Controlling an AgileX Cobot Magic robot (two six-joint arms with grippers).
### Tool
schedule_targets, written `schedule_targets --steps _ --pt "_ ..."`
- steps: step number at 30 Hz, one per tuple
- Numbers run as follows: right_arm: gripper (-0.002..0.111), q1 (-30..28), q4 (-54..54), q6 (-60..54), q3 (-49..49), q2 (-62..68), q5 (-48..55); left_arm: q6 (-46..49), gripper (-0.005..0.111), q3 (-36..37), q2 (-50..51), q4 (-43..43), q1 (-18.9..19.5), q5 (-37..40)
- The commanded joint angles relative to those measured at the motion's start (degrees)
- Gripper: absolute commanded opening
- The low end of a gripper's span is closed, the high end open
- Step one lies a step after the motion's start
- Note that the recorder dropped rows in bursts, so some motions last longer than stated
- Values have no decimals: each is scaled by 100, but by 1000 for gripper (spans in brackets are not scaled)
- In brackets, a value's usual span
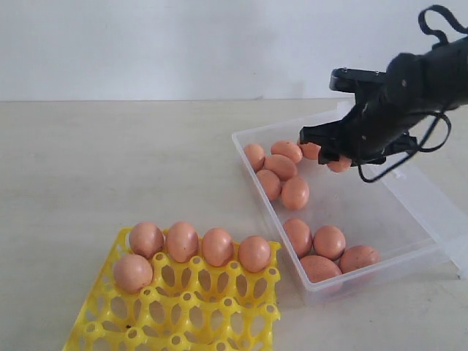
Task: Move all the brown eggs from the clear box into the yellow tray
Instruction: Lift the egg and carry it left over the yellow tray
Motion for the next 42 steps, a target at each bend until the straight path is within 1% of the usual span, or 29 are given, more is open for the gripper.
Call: schedule_targets --steps 1,3,5,7,9,11,13,16,19,23,26,29,31,33,37,42 --pt "0 31 6 0 1502 -941 -1915 24 4 23 -17 0 -3 -35" --pt "0 60 6 0 2227 -1421 -2739 24 4 23 -17 0 -3 -35" --pt "0 127 -30 0 2884 -1933 -3339 24 4 23 -17 0 -3 -35" --pt "0 227 -144 -32 3391 -2367 -3697 24 4 23 -17 0 -3 -35" --pt "0 389 -187 19 3851 -2913 -4316 24 4 23 -17 0 -3 -35" --pt "0 644 -281 19 4101 -3434 -4847 24 4 23 -17 0 -3 -35" --pt "0 878 -633 19 4135 -3848 -4986 24 4 23 -17 0 -3 -35" --pt "0 1362 -1716 140 4135 -4357 -5125 24 4 23 -17 0 -3 -35" --pt "0 1841 -2440 645 4135 -4556 -5186 24 4 23 -17 0 -3 -35" --pt "0 2373 -2985 1457 4135 -4496 -5098 24 4 23 -17 0 -3 -35" --pt "0 2686 -3815 2170 4135 -4303 -5195 24 4 23 -17 0 -3 -35" --pt "0 2962 -4811 3011 4135 -4008 -5547 24 4 23 -17 0 -3 -35" --pt "0 3081 -5230 3539 4135 -3765 -5951 24 4 23 -17 0 -3 -35" --pt "0 3165 -5324 3833 4135 -3462 -6377 24 4 23 -17 0 -3 -35" --pt "0 3230 -5253 3856 4050 -2834 -7032 24 4 23 -17 0 -3 -35" --pt "0 3230 -5253 3845 3382 -2045 -7440 24 4 23 -17 0 -3 -35"
